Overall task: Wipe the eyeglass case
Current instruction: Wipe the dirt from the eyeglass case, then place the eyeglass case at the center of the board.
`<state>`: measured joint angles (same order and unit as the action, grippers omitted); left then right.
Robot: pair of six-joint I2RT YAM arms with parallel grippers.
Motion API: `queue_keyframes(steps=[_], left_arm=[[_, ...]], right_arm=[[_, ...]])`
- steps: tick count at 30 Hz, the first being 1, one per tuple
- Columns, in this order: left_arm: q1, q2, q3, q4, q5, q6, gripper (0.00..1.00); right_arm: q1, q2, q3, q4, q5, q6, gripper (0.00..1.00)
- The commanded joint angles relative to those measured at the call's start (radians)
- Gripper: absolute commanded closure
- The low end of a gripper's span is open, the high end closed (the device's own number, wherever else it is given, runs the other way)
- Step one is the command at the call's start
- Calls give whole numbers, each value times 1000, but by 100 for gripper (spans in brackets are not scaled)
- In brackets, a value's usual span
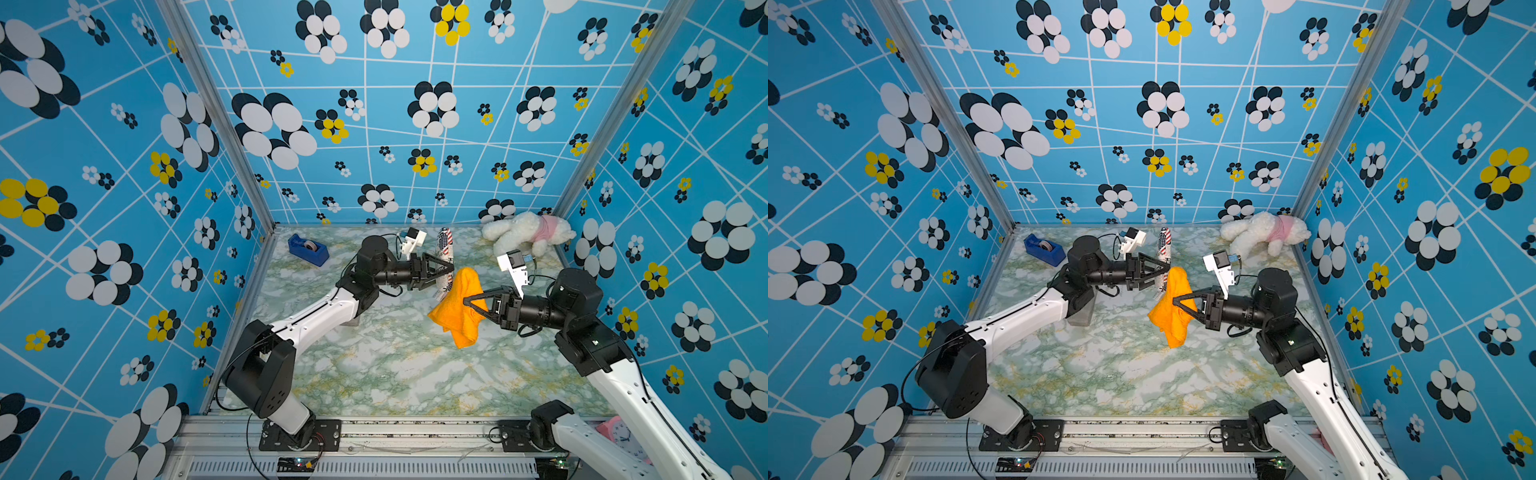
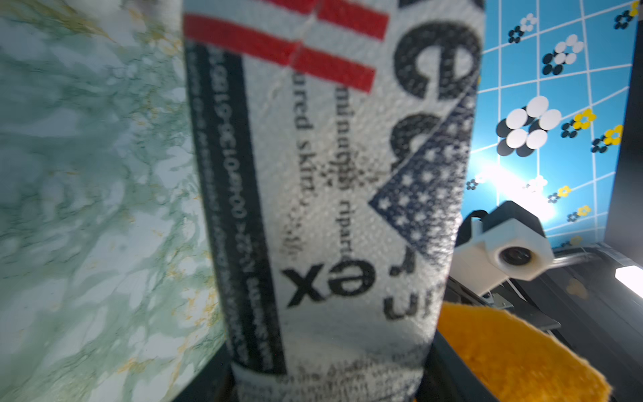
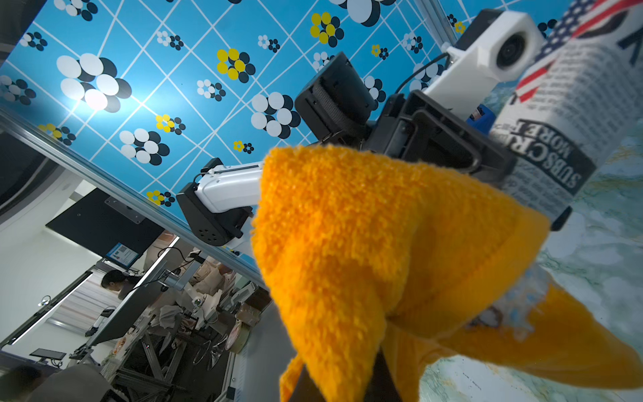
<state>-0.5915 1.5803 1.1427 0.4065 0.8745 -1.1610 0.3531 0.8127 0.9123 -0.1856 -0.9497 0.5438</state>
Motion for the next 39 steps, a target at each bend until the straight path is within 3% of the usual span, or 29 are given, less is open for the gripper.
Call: queue_keyframes(steps=[1,4,6,11,17,23,28,39], left_arm=[[12,2,73,-392,-165,198,87],[-10,-17,128,-664,-341,267,85],[-39,-32,139,-787,-471,237,88],[-157,-29,140,-1042,-744,11,87],[-266,65,214,-1311,-866,-270,88],[-370,121,184,-1250,-938,-494,81],[-458,263,231,-1147,-953,-634,81],[-502,444,311,-1091,-951,-745,77]], right_arm=[[1,-13,64,-211,65,-134,100],[-8,24,94,-344,245,-228,100],[-16,55,101,-368,317,-248,100],[-41,117,101,-317,406,-231,100],[-72,82,15,-224,408,-198,100],[-96,40,-81,-187,388,-174,100],[-104,31,-101,-184,372,-182,100],[-115,25,-82,-229,370,-223,100]])
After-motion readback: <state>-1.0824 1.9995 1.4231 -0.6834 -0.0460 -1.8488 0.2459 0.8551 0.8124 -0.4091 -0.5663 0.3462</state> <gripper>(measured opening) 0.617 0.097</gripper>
